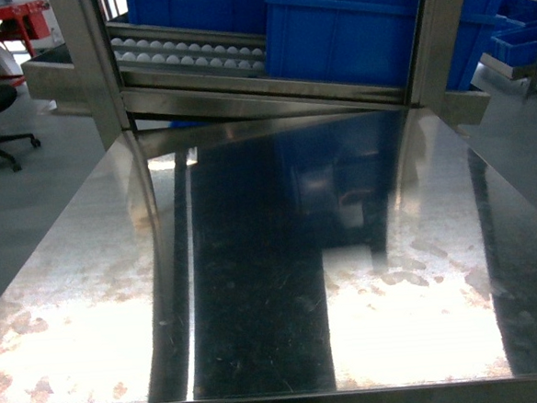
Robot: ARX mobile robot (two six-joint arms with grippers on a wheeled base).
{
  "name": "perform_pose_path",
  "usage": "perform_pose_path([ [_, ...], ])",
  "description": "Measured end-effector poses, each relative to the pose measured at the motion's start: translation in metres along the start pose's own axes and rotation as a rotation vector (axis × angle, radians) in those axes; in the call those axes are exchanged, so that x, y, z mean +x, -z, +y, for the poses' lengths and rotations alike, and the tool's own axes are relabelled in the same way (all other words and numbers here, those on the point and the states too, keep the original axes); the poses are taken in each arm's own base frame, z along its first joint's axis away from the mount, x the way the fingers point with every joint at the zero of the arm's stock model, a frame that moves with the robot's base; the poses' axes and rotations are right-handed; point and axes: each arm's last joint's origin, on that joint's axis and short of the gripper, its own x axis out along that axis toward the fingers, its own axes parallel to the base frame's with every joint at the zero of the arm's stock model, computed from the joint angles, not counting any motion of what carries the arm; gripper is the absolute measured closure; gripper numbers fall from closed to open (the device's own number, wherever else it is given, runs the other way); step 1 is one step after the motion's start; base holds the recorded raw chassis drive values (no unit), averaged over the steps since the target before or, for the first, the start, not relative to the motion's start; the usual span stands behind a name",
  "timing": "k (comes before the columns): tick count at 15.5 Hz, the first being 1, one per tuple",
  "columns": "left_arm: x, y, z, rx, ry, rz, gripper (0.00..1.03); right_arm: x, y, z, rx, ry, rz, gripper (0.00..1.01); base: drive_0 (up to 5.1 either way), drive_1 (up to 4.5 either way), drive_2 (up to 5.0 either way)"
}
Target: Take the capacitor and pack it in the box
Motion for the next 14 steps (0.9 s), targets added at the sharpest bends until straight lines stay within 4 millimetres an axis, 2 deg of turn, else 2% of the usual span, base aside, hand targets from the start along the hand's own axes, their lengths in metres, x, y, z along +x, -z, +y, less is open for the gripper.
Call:
perform_pose_path([
  [4,-0.015,0.012,0.009,-0.001,0.003,-0.002,0.59,0.0,0.0,0.0,0.0,0.0,0.0,0.03,0.0,0.0,0.0],
  [6,-0.02,0.017,0.021,-0.004,-0.014,0.004,0.59,0.0,0.0,0.0,0.0,0.0,0.0,0.03,0.0,0.0,0.0],
  [14,-0.037,0.025,0.02,-0.004,0.007,-0.025,0.59,0.0,0.0,0.0,0.0,0.0,0.0,0.03,0.0,0.0,0.0],
])
